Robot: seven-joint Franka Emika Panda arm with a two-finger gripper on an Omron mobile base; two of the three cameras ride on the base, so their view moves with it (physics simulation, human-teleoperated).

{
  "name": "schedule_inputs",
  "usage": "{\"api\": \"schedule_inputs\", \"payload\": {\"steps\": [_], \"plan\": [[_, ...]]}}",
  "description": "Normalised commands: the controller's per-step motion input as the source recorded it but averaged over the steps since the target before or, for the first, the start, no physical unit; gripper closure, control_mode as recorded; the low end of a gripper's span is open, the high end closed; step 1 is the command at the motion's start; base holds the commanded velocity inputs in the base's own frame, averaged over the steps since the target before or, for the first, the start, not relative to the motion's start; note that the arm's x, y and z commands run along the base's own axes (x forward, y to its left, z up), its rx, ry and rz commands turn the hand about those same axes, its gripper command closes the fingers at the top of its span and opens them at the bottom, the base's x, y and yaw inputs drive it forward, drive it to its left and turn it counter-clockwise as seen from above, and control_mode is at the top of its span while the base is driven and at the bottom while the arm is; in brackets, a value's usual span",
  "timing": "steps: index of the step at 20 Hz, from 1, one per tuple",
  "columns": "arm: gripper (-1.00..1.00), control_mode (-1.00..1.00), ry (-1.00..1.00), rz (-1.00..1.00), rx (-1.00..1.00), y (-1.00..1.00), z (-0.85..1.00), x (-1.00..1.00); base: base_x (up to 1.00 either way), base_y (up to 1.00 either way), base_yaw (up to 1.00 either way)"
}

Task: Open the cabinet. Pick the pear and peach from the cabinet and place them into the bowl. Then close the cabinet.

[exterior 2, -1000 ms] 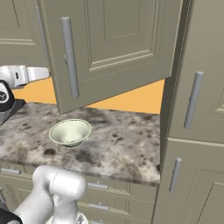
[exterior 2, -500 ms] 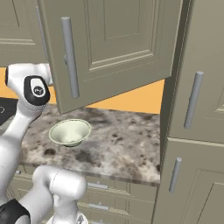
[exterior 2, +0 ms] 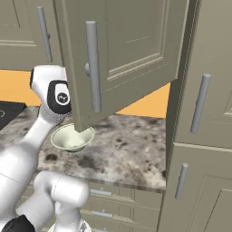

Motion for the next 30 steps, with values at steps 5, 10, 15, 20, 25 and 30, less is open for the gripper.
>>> {"api": "schedule_inputs", "payload": {"steps": [5,10,15,20,25,30], "plan": [[-1.00,-1.00,-0.26,-0.18,0.07,-0.52,0.18,-0.36,0.00,0.00,0.00],[-1.00,-1.00,-0.42,0.08,0.03,0.62,0.08,-0.91,0.00,0.00,0.00],[-1.00,-1.00,-0.14,0.23,0.03,0.99,0.33,-0.74,0.00,0.00,0.00],[-1.00,-1.00,-0.02,0.27,0.08,0.87,0.47,-0.24,0.00,0.00,0.00],[-1.00,-1.00,0.03,0.30,0.07,0.81,0.41,0.07,0.00,0.00,0.00],[-1.00,-1.00,0.09,0.32,0.06,0.97,0.08,0.37,0.00,0.00,0.00]]}}
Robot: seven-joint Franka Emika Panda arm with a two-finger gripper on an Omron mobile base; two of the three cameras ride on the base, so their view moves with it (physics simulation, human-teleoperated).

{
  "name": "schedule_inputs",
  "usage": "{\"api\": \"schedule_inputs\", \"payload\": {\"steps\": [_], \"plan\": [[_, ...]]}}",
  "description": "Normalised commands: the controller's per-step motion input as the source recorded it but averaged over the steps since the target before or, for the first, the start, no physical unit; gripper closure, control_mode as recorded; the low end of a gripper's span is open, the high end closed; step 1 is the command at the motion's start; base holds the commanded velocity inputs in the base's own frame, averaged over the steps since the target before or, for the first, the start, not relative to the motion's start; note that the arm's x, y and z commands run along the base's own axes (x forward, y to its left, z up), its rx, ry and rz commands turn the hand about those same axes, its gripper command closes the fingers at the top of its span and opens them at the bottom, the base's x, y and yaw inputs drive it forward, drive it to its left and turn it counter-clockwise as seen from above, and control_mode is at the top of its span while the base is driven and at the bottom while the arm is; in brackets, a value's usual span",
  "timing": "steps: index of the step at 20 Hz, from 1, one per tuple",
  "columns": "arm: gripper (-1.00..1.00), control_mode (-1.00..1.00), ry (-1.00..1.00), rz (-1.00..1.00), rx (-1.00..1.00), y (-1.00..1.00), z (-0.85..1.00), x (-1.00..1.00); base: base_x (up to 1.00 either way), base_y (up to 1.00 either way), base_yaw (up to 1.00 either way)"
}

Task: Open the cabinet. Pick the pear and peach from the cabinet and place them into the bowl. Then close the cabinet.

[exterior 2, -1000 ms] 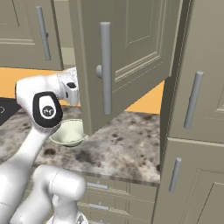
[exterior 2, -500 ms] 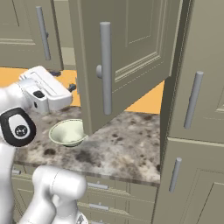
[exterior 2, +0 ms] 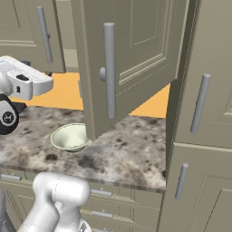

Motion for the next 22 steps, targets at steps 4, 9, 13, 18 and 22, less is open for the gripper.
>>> {"api": "schedule_inputs", "payload": {"steps": [4,9,13,18,22], "plan": [[-1.00,-1.00,0.06,0.31,0.00,1.00,-0.12,0.59,0.00,0.00,0.00],[-1.00,-1.00,0.00,0.17,0.00,0.55,-0.20,0.56,0.00,0.00,0.00],[-1.00,-1.00,0.00,0.00,-0.03,0.03,0.00,0.42,0.00,0.00,0.00],[-1.00,-1.00,-0.04,0.07,-0.09,0.14,0.00,0.53,0.00,0.00,0.00],[-1.00,-1.00,-0.01,0.09,-0.10,0.23,0.01,0.60,0.00,0.00,0.00]]}}
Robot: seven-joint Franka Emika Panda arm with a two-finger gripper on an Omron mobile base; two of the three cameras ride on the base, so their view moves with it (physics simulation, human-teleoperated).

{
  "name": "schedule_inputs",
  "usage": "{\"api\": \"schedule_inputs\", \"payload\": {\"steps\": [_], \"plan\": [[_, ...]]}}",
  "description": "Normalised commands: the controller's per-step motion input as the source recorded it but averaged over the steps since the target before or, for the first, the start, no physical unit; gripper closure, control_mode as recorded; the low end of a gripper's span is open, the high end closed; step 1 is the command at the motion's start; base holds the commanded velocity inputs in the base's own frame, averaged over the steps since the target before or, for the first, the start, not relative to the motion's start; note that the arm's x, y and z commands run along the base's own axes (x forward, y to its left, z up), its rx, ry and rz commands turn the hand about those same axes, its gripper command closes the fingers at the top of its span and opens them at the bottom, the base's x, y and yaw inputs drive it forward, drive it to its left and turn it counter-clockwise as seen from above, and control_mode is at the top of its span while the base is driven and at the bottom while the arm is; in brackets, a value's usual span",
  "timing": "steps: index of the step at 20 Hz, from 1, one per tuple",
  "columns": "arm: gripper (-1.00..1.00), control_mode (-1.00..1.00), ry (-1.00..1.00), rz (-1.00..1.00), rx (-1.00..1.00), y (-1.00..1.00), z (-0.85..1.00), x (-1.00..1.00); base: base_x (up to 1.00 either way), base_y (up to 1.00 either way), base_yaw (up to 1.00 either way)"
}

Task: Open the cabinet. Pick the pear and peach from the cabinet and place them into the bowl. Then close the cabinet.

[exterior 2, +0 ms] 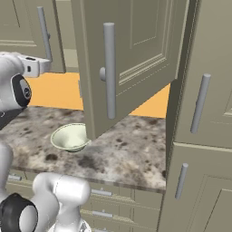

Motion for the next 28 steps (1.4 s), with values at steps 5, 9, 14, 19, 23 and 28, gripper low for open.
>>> {"api": "schedule_inputs", "payload": {"steps": [5,9,14,19,23,28], "plan": [[-1.00,-1.00,0.00,0.02,-0.04,0.06,0.03,0.78,0.00,0.00,0.00],[-1.00,-1.00,0.00,0.00,-0.02,0.00,0.06,0.59,0.00,0.00,0.00],[-1.00,-1.00,0.00,0.00,-0.05,0.09,-0.01,0.86,0.00,0.00,0.00],[-1.00,-1.00,0.00,-0.02,-0.07,0.23,-0.19,1.00,0.00,0.00,0.00],[1.00,-1.00,0.00,-0.07,-0.09,0.30,-0.24,1.00,0.00,0.00,0.00],[1.00,-1.00,0.00,-0.03,-0.01,0.07,-0.01,0.14,0.00,0.00,0.00]]}}
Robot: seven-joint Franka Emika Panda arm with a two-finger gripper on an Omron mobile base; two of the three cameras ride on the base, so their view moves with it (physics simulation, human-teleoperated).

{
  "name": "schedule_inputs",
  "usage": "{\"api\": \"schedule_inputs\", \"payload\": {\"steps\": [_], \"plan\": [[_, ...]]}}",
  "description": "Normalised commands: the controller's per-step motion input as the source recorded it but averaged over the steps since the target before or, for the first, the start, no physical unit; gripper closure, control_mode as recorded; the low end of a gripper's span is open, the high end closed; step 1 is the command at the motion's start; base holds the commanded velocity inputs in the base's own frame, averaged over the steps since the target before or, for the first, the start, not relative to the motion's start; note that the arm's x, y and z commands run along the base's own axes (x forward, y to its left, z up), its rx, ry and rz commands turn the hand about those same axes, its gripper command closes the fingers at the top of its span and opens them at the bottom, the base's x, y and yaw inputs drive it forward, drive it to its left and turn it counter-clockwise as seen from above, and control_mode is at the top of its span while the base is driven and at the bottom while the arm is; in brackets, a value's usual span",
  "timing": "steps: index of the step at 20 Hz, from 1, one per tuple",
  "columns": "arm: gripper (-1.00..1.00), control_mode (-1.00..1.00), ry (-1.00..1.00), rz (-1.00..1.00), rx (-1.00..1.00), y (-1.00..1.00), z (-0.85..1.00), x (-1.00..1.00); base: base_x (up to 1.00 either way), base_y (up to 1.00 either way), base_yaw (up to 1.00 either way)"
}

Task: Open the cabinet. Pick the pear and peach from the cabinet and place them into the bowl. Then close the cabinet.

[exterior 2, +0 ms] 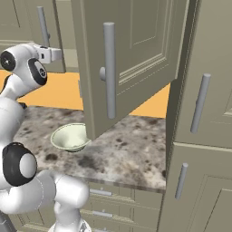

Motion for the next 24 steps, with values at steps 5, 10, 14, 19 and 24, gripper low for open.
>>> {"api": "schedule_inputs", "payload": {"steps": [5,10,14,19,24], "plan": [[1.00,-1.00,0.00,0.00,0.00,0.00,0.00,0.00,0.00,0.00,0.00],[1.00,-1.00,0.00,0.00,0.00,0.00,0.00,-0.18,0.00,0.00,0.00],[1.00,-1.00,0.00,0.02,0.00,0.09,0.00,-0.41,0.00,0.00,0.00],[1.00,-1.00,0.00,0.01,-0.01,0.42,0.02,-0.51,0.00,0.00,0.00],[1.00,-1.00,0.00,0.00,-0.08,0.87,0.00,-0.54,0.00,0.00,0.00]]}}
